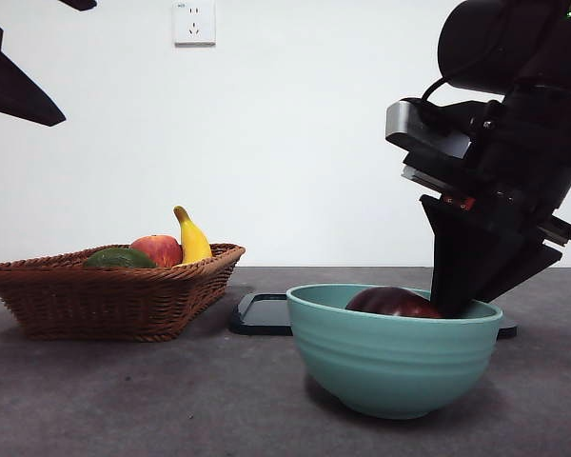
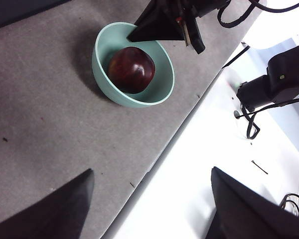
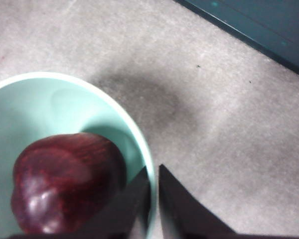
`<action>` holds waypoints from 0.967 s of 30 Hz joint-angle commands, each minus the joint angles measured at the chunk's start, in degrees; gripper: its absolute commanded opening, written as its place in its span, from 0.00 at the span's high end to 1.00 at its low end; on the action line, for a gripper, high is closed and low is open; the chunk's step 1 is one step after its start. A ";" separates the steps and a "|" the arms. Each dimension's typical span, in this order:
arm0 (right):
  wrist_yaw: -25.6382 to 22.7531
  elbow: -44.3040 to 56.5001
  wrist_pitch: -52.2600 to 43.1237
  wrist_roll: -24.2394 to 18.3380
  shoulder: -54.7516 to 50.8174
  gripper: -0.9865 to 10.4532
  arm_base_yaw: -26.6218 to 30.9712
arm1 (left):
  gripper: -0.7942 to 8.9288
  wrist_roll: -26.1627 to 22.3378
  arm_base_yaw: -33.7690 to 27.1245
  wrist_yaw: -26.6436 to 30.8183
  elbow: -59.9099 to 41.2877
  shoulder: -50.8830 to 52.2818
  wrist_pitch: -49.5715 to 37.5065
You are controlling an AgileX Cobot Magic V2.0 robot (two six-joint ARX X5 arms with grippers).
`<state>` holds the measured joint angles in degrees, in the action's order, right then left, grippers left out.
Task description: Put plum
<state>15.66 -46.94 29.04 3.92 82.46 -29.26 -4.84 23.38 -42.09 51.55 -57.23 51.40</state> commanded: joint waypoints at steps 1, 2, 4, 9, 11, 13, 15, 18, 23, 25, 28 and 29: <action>-0.02 -0.35 -0.50 0.59 0.83 0.91 -0.42 | 0.53 -0.50 0.26 -0.39 0.44 -0.26 -0.15; -0.04 -0.39 -0.48 0.70 0.57 0.91 -0.42 | 0.53 -0.50 0.26 -0.39 0.44 -0.26 -0.15; -0.04 -0.57 -0.42 1.44 0.00 0.91 -0.42 | 0.53 -0.50 0.26 -0.39 0.44 -0.26 -0.17; -0.13 -3.45 1.29 1.79 -0.61 0.91 -0.13 | 0.53 -0.52 0.26 -0.39 0.44 -0.26 -0.20; -0.63 -4.92 1.70 1.79 -0.61 0.91 0.20 | 0.53 -0.52 0.26 -0.39 0.44 -0.26 -0.20; -0.76 -6.45 1.92 1.79 -0.59 0.91 0.63 | 0.53 -0.52 0.26 -0.39 0.44 -0.26 -0.20; -0.90 -7.91 1.99 1.79 -0.48 0.91 1.38 | 0.53 -0.52 0.26 -0.39 0.44 -0.26 -0.20; -1.22 -10.27 2.05 1.68 0.00 0.91 2.93 | 0.53 -0.50 0.26 -0.39 0.44 -0.26 -0.20; -1.18 -15.72 3.02 1.22 3.54 0.91 6.12 | 0.53 -0.50 0.26 -0.39 0.44 -0.26 -0.17; -1.18 -18.27 3.32 0.79 5.73 0.91 7.13 | 0.53 -0.50 0.26 -0.39 0.44 -0.26 -0.17; -1.20 -22.27 3.89 0.13 9.38 0.91 8.24 | 0.53 -0.50 0.26 -0.39 0.44 -0.26 -0.17; -1.22 -23.98 4.04 0.04 11.06 0.91 8.59 | 0.53 -0.50 0.26 -0.39 0.44 -0.26 -0.17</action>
<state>14.31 -68.90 33.41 4.54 91.92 -20.49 -4.84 23.38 -42.15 51.55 -57.23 51.40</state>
